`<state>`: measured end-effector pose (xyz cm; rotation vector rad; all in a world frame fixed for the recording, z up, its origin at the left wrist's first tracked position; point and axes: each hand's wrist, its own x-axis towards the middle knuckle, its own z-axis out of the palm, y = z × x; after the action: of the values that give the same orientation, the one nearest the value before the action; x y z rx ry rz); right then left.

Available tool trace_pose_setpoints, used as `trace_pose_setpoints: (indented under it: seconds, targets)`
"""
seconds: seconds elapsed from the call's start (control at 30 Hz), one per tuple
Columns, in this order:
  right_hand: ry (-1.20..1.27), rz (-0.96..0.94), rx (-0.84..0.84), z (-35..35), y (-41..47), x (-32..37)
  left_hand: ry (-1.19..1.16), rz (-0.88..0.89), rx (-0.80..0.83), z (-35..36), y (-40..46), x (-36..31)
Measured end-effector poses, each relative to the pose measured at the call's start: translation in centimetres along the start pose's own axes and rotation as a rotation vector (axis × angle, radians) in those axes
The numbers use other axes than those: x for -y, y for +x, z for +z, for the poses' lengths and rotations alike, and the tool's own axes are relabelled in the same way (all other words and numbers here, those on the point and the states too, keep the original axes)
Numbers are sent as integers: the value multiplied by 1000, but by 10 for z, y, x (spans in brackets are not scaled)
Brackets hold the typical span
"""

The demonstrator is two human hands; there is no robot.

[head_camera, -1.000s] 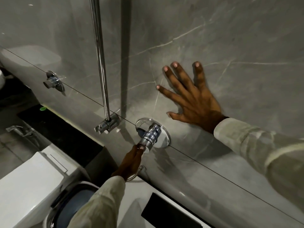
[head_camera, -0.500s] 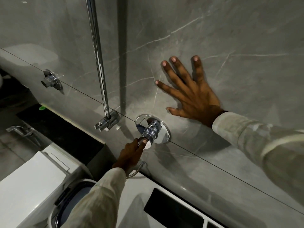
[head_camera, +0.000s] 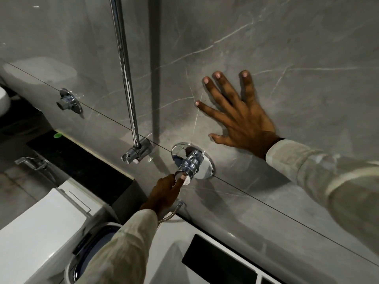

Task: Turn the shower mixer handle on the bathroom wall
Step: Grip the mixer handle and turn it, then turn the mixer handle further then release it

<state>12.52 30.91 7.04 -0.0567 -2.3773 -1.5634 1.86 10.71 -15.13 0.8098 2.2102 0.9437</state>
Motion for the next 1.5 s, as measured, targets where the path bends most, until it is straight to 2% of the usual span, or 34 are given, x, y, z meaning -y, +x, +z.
trace_pose_setpoints:
  seconds: [0.53, 1.1, 1.23, 1.33, 1.4, 1.5]
  targets:
    - [27, -5, -1, 3, 0, 1, -17, 181, -301, 7, -7, -52]
    - [10, 3, -21, 5, 0, 2, -4, 41, -431, 17, 4, -72]
    - [13, 6, -33, 7, 1, 3, -43, -28, -400, 12, 6, -76]
    - [0, 8, -38, 9, 1, 3, -116, -134, -307, 4, 7, -83]
    - [2, 11, -36, 9, 1, 3, -246, -238, -228, -1, 11, -85]
    - [11, 11, -29, 9, 1, 3, -567, -371, -100, -8, 16, -84]
